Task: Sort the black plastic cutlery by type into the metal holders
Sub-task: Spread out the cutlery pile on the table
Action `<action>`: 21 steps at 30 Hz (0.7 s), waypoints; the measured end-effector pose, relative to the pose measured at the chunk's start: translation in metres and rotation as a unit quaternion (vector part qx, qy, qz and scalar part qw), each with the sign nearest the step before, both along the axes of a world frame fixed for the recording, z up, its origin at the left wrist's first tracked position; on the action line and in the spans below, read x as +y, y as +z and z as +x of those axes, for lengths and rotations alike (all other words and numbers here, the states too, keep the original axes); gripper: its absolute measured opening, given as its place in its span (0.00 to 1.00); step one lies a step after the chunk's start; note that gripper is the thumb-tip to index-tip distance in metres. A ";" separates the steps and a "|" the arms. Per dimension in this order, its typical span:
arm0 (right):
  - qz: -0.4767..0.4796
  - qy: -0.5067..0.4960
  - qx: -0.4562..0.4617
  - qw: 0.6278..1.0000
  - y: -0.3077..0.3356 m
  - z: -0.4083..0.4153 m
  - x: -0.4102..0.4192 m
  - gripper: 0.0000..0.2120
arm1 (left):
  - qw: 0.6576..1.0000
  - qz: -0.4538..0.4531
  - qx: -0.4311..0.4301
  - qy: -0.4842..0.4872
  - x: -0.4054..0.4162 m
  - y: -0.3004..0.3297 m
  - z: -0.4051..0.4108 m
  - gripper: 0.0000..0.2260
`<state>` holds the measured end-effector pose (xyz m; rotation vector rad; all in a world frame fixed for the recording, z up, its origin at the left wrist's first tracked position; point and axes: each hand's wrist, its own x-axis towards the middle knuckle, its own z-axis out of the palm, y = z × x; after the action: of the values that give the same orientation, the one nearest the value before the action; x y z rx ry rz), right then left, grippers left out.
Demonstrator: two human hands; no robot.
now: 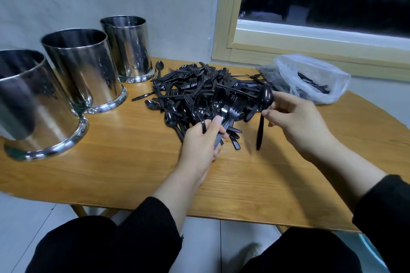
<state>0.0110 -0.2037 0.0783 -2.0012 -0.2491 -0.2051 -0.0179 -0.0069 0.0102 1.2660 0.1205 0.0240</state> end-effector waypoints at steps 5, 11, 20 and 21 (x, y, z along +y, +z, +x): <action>0.107 0.017 0.047 0.993 0.019 -0.014 0.049 0.14 | 1.000 -0.004 -0.003 0.023 -0.001 -0.001 0.000 0.17; 0.019 -0.026 0.033 0.999 0.017 -0.009 0.072 0.09 | 1.000 -0.014 -0.020 0.018 0.000 0.001 -0.001 0.16; -0.127 0.019 0.032 0.991 0.020 -0.019 0.084 0.12 | 0.998 -0.038 -0.028 -0.049 0.006 0.007 -0.006 0.10; -0.133 0.021 0.024 0.991 0.020 -0.019 0.082 0.12 | 0.998 -0.040 -0.027 -0.048 0.005 0.008 -0.007 0.10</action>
<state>-0.0081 -0.1212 0.0984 -2.2599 -0.2988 -0.0999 -0.0245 -0.0016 0.0180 1.1888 0.0140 -0.0286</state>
